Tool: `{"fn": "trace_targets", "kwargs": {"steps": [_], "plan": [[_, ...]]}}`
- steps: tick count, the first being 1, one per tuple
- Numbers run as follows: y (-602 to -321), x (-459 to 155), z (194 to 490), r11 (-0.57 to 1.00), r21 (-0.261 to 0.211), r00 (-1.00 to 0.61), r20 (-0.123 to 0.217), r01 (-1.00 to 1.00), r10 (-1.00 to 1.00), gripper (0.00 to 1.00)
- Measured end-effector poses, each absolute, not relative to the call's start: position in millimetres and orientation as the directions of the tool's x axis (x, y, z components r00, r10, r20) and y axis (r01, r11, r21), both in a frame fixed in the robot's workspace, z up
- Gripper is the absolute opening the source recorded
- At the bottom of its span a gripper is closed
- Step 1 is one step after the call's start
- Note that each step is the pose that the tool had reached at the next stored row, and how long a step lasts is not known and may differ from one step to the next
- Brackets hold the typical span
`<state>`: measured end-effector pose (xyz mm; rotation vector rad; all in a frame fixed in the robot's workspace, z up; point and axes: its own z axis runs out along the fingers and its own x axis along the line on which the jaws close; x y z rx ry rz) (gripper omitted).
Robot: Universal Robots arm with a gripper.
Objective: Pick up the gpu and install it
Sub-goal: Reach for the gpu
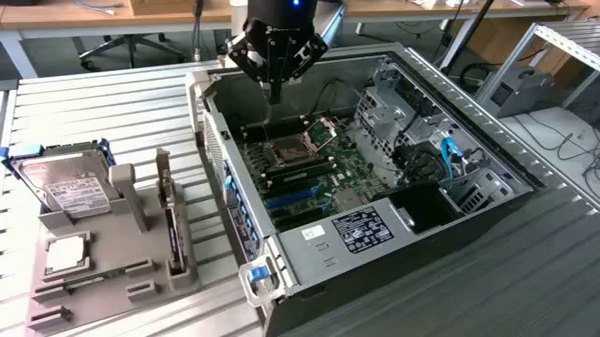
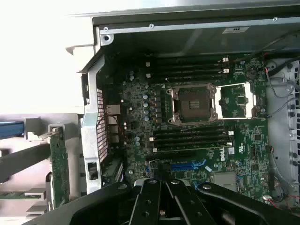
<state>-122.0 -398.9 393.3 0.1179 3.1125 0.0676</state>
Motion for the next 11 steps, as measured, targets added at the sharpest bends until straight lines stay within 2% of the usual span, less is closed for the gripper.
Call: {"fn": "trace_targets", "kwargs": {"steps": [11], "plan": [[-398.9,-127.2,393.3,0.996,0.044,-0.997,-0.024,0.075,0.076,0.11]]}}
